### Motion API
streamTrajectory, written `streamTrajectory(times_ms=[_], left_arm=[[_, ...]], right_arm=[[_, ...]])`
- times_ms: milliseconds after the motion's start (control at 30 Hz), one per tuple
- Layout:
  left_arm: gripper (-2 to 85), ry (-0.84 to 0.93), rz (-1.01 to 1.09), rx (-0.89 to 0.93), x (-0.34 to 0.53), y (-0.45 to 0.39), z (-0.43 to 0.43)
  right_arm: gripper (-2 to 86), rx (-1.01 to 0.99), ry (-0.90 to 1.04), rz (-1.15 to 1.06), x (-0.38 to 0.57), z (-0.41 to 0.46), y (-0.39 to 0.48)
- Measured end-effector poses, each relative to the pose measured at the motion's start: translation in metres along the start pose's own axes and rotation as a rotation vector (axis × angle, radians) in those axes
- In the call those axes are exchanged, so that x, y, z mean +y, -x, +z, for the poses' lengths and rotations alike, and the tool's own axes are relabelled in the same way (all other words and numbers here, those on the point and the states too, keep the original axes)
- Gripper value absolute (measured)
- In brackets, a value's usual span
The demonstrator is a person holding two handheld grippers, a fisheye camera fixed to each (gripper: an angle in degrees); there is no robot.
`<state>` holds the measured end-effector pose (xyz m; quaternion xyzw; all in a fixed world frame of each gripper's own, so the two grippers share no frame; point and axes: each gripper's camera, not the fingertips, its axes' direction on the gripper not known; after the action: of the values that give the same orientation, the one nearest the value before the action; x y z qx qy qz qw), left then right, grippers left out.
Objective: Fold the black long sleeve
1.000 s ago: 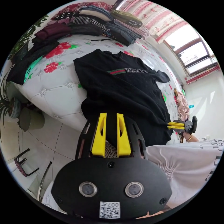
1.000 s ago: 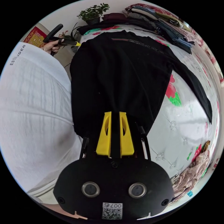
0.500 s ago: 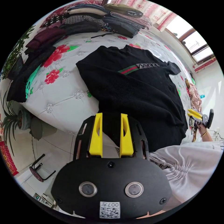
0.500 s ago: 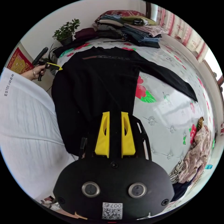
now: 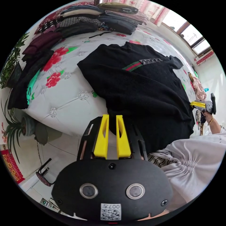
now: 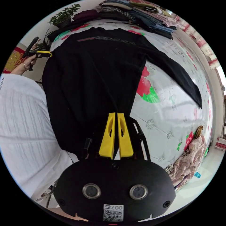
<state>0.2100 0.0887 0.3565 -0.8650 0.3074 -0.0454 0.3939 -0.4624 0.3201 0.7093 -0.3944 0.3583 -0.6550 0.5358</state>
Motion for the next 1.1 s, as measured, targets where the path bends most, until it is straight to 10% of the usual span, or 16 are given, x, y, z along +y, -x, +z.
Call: streamTrajectory(times_ms=[367,667,1100], left_arm=[[0.5,-0.13,-0.451,0.377,0.044,0.074,0.013],[1.9,-0.254,-0.349,0.205,0.053,0.057,-0.043],[-0.2,-0.145,0.0,0.057,-0.058,-0.052,-0.005]], right_arm=[[0.3,-0.071,0.089,0.112,-0.006,0.052,-0.014],[2.7,-0.103,-0.152,0.147,0.031,0.039,-0.008],[1.0,-0.177,0.052,-0.082,0.052,0.164,0.095]])
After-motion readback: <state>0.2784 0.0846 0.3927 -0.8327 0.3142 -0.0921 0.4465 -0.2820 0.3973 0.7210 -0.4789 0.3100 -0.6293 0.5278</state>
